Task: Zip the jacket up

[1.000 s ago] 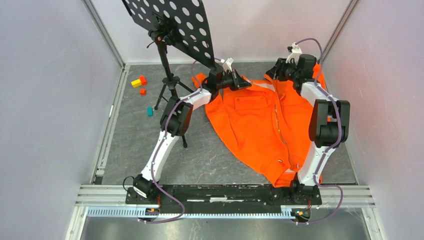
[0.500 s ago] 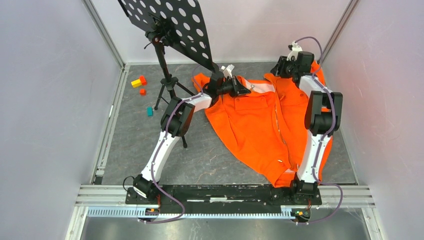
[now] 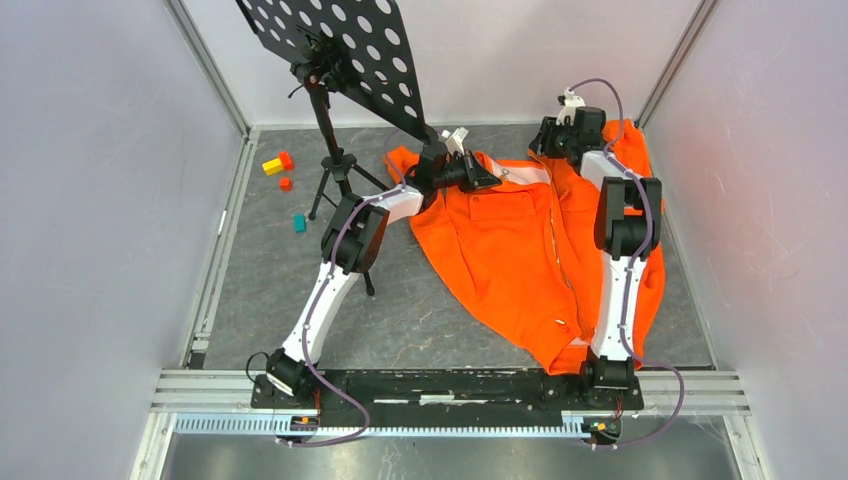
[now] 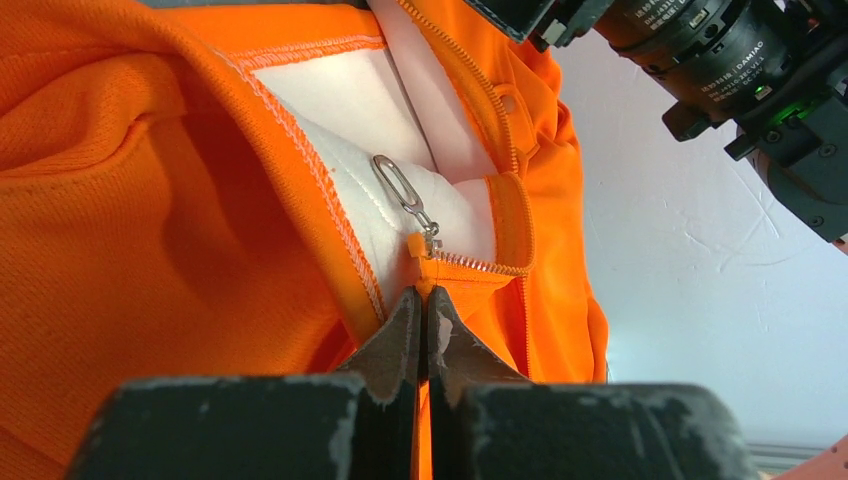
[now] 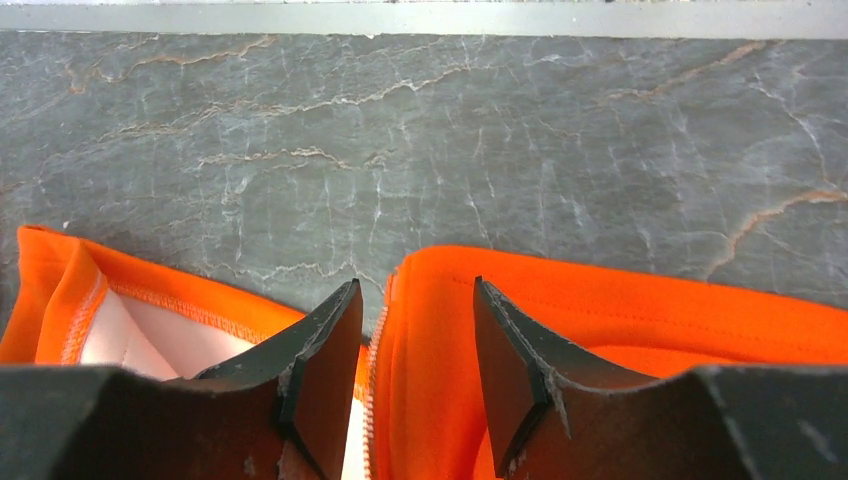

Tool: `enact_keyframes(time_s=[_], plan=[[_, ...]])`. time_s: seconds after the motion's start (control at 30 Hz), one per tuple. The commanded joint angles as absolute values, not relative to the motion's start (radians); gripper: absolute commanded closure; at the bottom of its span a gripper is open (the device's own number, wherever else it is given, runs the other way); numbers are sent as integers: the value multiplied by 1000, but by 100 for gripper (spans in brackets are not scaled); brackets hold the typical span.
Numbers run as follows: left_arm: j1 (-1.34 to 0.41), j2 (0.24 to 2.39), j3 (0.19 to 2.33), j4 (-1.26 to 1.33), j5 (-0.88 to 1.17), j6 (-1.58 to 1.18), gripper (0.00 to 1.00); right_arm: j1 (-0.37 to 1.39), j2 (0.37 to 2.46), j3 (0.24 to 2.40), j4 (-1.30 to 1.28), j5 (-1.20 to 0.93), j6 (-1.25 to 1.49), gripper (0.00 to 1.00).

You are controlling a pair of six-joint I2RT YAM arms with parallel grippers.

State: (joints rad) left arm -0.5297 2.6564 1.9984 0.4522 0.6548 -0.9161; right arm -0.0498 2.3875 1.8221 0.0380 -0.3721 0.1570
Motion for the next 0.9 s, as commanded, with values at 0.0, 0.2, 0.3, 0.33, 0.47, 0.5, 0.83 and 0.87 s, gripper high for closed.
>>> enact_keyframes(time_s=[0.0, 0.2, 0.3, 0.33, 0.47, 0.5, 0.83, 0.87], plan=[[-526, 2618, 2039, 492, 657, -905, 98, -27, 2421, 1900, 47, -292, 113, 49], [-526, 2621, 2049, 493, 661, -907, 98, -15, 2429, 1895, 34, -212, 78, 51], [-527, 2630, 2063, 492, 665, -911, 98, -14, 2439, 1894, 15, -179, 75, 51], [-526, 2632, 2069, 492, 667, -913, 98, -14, 2445, 1894, 12, -179, 76, 50], [-527, 2643, 2082, 492, 670, -923, 98, -14, 2466, 1894, 4, -181, 88, 56], [-528, 2644, 2083, 491, 672, -923, 98, -14, 2470, 1894, 7, -187, 89, 58], [-530, 2655, 2090, 489, 677, -918, 98, -14, 2519, 1955, 26, -240, 110, 79], [-532, 2656, 2093, 486, 680, -910, 98, -14, 2516, 1959, 32, -251, 112, 85]])
